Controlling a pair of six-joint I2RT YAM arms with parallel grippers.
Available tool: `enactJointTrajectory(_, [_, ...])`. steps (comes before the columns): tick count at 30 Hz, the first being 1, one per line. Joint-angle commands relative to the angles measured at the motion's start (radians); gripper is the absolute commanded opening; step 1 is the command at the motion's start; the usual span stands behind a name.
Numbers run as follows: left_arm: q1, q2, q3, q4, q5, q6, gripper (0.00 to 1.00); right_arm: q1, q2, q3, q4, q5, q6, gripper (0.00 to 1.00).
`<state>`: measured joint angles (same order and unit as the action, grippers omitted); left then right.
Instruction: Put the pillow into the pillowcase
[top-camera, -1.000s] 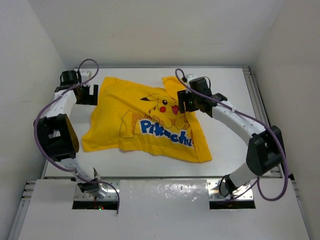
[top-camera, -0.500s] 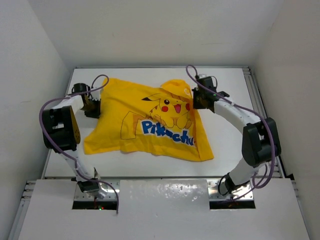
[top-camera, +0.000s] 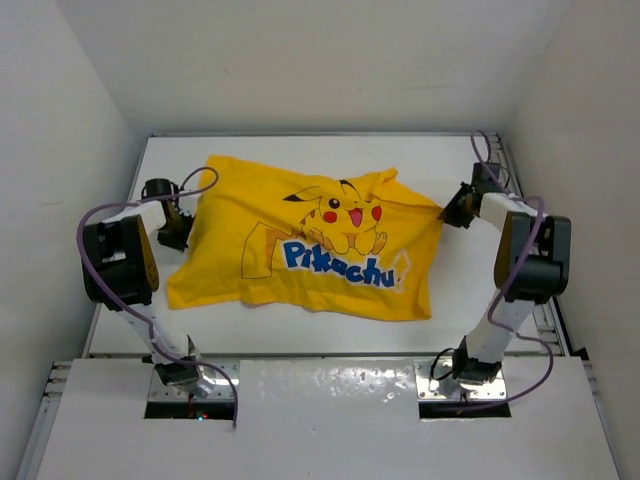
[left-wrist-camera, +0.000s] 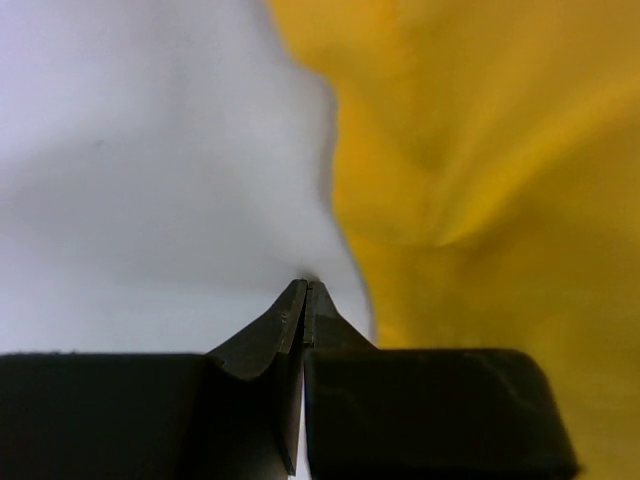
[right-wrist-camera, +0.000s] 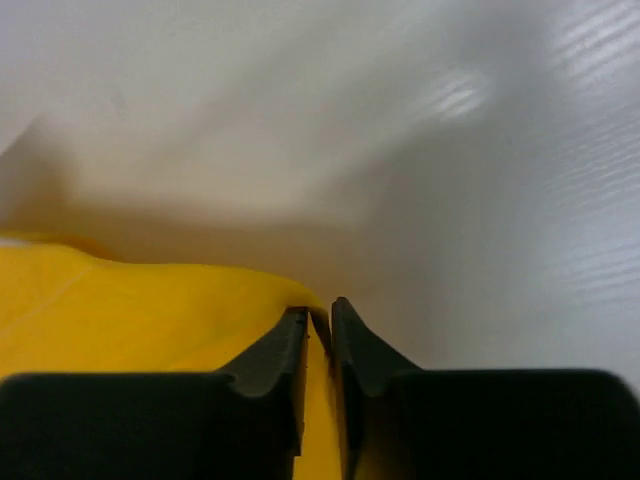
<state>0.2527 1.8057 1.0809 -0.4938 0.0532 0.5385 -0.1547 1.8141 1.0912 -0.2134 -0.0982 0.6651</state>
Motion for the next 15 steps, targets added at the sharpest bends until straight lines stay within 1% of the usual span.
enactJointTrajectory(1, [0.042,-0.034,-0.022,0.015,-0.049,0.049,0.00,-0.034,0.094,0.085,-0.003,-0.044,0.102,0.18])
enactJointTrajectory(4, [0.060,-0.054,-0.039,0.011,-0.049,0.064,0.00,-0.051,0.125,0.093,-0.017,0.004,0.084,0.32])
enactJointTrajectory(5, [0.065,-0.066,-0.044,0.005,-0.046,0.074,0.00,-0.048,0.123,0.092,-0.023,0.050,0.070,0.36])
enactJointTrajectory(7, [0.069,-0.080,-0.045,-0.018,-0.020,0.089,0.00,-0.030,0.113,0.095,-0.055,0.095,0.015,0.40])
enactJointTrajectory(8, [0.069,-0.086,-0.033,-0.032,0.014,0.094,0.00,-0.025,0.108,0.095,-0.078,0.167,-0.005,0.43])
enactJointTrajectory(9, [0.069,-0.089,-0.020,-0.063,0.031,0.098,0.00,-0.016,0.100,0.092,-0.087,0.182,-0.053,0.43])
enactJointTrajectory(10, [0.071,-0.089,-0.001,-0.083,0.052,0.088,0.03,0.010,0.078,0.087,-0.093,0.190,-0.082,0.44])
enactJointTrajectory(11, [0.074,-0.088,0.023,-0.103,0.077,0.083,0.13,0.036,0.059,0.075,-0.090,0.195,-0.116,0.44])
enactJointTrajectory(12, [0.079,-0.086,0.077,-0.139,0.130,0.074,0.18,0.065,0.032,0.031,-0.058,0.192,-0.193,0.48])
enactJointTrajectory(13, [0.082,-0.082,0.105,-0.150,0.161,0.051,0.25,0.142,-0.025,0.006,-0.035,0.196,-0.235,0.51])
enactJointTrajectory(15, [0.086,-0.072,0.160,-0.161,0.241,0.023,0.30,0.225,-0.076,-0.039,0.026,0.215,-0.298,0.56])
